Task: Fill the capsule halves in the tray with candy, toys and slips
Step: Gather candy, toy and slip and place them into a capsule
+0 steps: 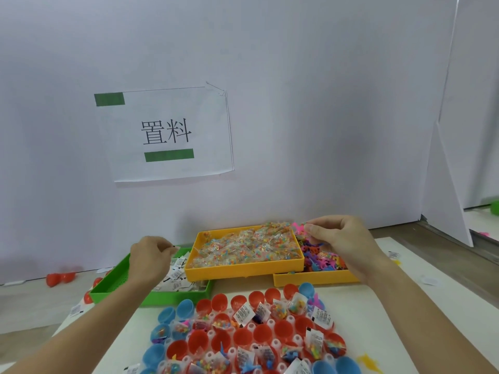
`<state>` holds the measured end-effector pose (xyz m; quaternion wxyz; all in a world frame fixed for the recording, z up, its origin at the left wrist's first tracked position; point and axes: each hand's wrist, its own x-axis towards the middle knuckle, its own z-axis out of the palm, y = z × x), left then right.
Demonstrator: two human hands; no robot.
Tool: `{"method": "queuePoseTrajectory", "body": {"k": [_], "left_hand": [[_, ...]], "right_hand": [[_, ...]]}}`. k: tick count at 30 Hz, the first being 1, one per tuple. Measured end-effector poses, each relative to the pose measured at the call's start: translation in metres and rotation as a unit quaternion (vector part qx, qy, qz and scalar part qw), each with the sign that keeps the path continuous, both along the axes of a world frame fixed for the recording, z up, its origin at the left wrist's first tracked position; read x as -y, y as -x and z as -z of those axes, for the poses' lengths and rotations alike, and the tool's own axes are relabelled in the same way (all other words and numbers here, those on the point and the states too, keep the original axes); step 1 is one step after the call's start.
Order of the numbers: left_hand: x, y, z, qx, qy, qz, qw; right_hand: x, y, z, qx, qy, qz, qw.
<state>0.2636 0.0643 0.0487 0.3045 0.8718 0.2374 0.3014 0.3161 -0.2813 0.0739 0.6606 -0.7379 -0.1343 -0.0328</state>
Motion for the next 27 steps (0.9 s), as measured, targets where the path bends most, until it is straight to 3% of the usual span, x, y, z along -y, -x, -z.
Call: {"method": "queuePoseTrajectory", "body": {"k": [6, 13, 20, 27], "left_hand": [[0.029, 0.026, -0.028, 0.086, 0.093, 0.027, 0.992], [0.083, 0.084, -0.057, 0.101, 0.188, 0.216, 0.953], [0.127, 0.138, -0.077, 0.089, 0.159, 0.353, 0.918], [0.144, 0.147, -0.068, 0.08, 0.12, 0.374, 0.916]], "right_hand": [[-0.001, 0.011, -0.007, 0.003, 0.006, -0.008, 1.0], [0.004, 0.037, -0.024, 0.02, 0.014, -0.039, 0.999], [-0.003, 0.089, -0.035, 0.069, 0.022, -0.077, 0.994], [-0.015, 0.133, -0.012, 0.093, 0.052, -0.09, 0.99]]}}
